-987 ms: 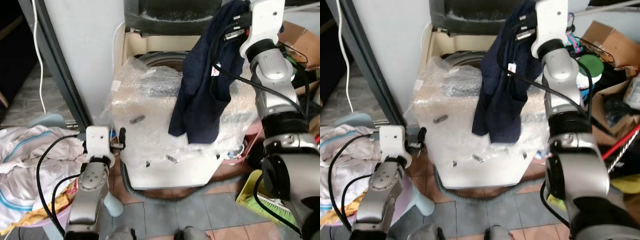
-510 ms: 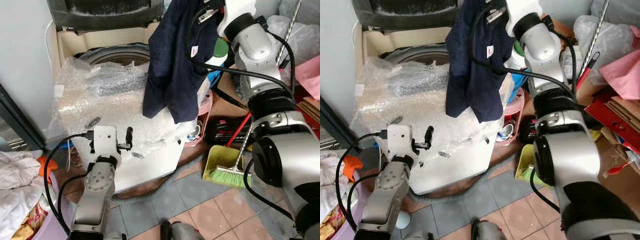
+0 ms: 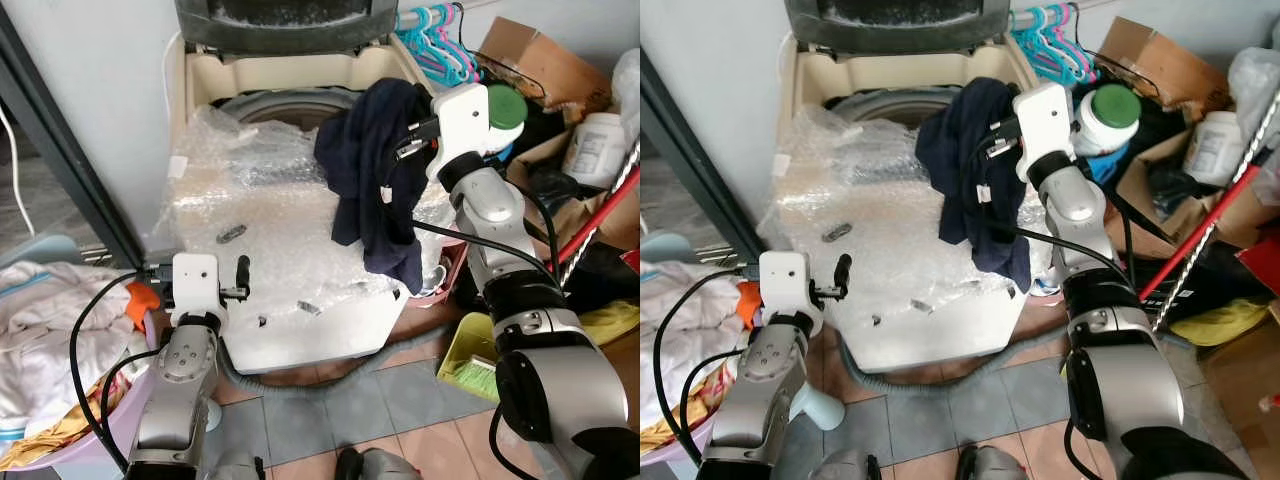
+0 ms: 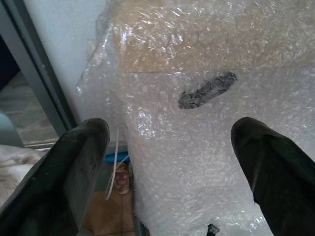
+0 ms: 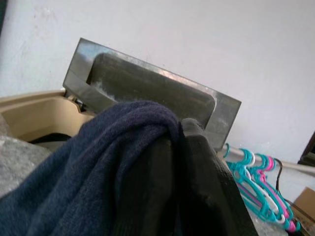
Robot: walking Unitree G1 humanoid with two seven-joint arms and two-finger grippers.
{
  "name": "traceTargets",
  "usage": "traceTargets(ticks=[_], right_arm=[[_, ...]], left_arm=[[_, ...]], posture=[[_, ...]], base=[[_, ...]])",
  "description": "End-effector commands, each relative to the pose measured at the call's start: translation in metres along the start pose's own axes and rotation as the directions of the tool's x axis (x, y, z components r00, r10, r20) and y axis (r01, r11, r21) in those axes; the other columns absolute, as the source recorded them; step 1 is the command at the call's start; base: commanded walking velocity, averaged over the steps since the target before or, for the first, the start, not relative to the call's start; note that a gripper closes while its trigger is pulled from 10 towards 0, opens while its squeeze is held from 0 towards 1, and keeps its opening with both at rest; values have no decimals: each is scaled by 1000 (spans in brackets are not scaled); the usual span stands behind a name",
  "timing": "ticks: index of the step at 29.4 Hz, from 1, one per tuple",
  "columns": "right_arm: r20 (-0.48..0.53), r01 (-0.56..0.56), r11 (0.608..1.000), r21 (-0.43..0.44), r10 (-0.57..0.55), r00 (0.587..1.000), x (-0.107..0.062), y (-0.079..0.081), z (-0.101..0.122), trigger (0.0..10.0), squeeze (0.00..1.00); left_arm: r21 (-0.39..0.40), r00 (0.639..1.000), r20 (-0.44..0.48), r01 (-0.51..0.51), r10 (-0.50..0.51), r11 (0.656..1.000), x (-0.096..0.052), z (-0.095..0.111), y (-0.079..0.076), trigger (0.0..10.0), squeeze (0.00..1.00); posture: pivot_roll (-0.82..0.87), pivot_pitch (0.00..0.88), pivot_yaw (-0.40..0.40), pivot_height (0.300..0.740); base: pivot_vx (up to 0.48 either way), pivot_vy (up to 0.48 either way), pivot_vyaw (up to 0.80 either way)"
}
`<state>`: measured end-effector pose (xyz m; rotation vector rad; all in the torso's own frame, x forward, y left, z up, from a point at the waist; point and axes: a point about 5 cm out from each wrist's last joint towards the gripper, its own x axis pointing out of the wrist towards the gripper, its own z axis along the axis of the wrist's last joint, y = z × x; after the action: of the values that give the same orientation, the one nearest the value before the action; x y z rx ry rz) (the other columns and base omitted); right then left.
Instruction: Clothes washing
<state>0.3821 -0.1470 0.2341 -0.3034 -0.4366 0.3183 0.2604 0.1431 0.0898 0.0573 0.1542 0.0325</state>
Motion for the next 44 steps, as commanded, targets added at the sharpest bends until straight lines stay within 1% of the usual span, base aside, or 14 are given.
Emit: traceTargets(ticks=[1, 8, 15, 22, 25, 28, 31, 34, 35, 36, 39, 41, 42, 44], right_arm=[[58, 12, 1000, -27, -11, 998, 2, -11, 17, 10000, 0], [111, -112, 987, -112, 125, 986, 14, -10, 39, 10000, 0], [147, -109, 987, -115, 126, 981, 30, -12, 57, 10000, 0], [189, -134, 971, -198, 172, 967, 52, -13, 83, 10000, 0], [185, -96, 973, -209, 136, 973, 60, -22, 92, 10000, 0], [141, 5, 978, -210, 25, 990, 66, -41, 97, 10000, 0], [41, 186, 967, -177, -181, 983, 65, -77, 97, 10000, 0], [-27, 370, 919, -136, -377, 926, 55, -110, 95, 10000, 0], [-87, 478, 872, -105, -487, 869, 45, -128, 88, 10000, 0], [-119, 532, 842, -91, -540, 833, 38, -138, 83, 10000, 0], [-141, 569, 817, -89, -576, 805, 32, -145, 77, 10000, 0], [-187, 573, 819, -40, -569, 800, 26, -146, 66, 10000, 0], [-244, 548, 835, -52, -542, 804, 22, -142, 51, 10000, 0], [-283, 518, 854, -54, -510, 812, 20, -137, 42, 10000, 0]], left_arm=[[23, 1000, 12, 0, -1, 1000, 2, 7, 0, 10000, 0], [32, 1000, 3, -29, 29, 999, -4, 9, 7, 10000, 0], [18, 999, -12, -42, 42, 999, -7, 5, 10, 10000, 0], [2, 1000, -19, -17, 17, 1000, -6, 4, 5, 10000, 0], [3, 1000, -19, -7, 7, 1000, -5, 4, 4, 10000, 0], [2, 1000, -20, -11, 11, 1000, -4, 3, 2, 10000, 0], [1, 1000, -20, -12, 12, 1000, -3, 3, 1, 10000, 0], [-2, 1000, -20, -15, 15, 1000, -3, 3, 1, 10000, 0], [-4, 999, -30, -20, 20, 1000, -3, 1, 1, 10000, 0], [-10, 999, -32, -20, 20, 1000, -2, 1, 0, 10000, 0], [-13, 999, -26, -19, 19, 1000, -2, 2, -1, 10000, 0], [-30, 1000, -8, -20, 20, 999, -2, 4, -1, 10000, 0], [-23, 1000, -17, -20, 19, 1000, -3, 3, -2, 10000, 0], [-21, 1000, -21, -18, 18, 1000, -3, 3, -2, 10000, 0]], posture=[[14, 0, 6, 740], [23, 17, -8, 740], [26, 22, -21, 740], [34, 3, -29, 740], [28, 0, -32, 740], [28, 0, -37, 740], [28, 0, -40, 740], [29, 0, -49, 740], [29, 0, -49, 740], [29, 0, -53, 740], [28, 0, -52, 740], [28, 0, -50, 740], [29, 0, -49, 740], [28, 0, -48, 740]], base=[[281, 0, 800], [80, 0, 792], [0, 0, 782], [138, 0, 763], [266, 0, 731], [271, 0, 592], [271, 0, 0], [266, 0, 0], [0, 0, 0], [0, 0, 0], [0, 0, 0], [0, 0, 0], [0, 0, 0], [0, 0, 0]])
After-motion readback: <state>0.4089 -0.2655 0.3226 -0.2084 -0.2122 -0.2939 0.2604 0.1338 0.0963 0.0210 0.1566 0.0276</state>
